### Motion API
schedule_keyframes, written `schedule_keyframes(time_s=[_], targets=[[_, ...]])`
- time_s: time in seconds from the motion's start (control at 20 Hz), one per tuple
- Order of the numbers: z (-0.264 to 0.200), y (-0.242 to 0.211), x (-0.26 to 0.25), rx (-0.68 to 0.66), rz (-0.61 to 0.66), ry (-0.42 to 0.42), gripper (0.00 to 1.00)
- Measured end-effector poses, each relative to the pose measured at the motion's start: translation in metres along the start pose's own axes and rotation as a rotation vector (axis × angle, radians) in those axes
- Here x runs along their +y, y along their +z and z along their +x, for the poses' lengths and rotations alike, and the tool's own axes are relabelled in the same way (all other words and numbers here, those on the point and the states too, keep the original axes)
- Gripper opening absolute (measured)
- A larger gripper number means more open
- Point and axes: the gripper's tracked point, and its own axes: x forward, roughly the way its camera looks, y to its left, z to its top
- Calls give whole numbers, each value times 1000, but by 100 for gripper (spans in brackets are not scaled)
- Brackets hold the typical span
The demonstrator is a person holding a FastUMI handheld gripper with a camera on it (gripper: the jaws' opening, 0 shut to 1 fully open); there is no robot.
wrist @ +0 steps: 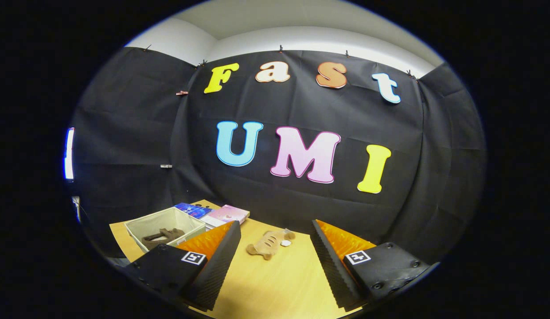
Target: Open the storage box then place both shoes into the box .Put the left shoe in first, then the right shoe, with the right side of both shoes facing outward in a uniform manner.
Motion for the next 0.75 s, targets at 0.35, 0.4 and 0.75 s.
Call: schedule_keyframes(time_s=[0.35,0.4,0.75], targets=[[-16,-23,-28,22,37,72,98],[-19,-23,-31,17,39,78,98],[-23,-22,-48,-6,49,102,98]])
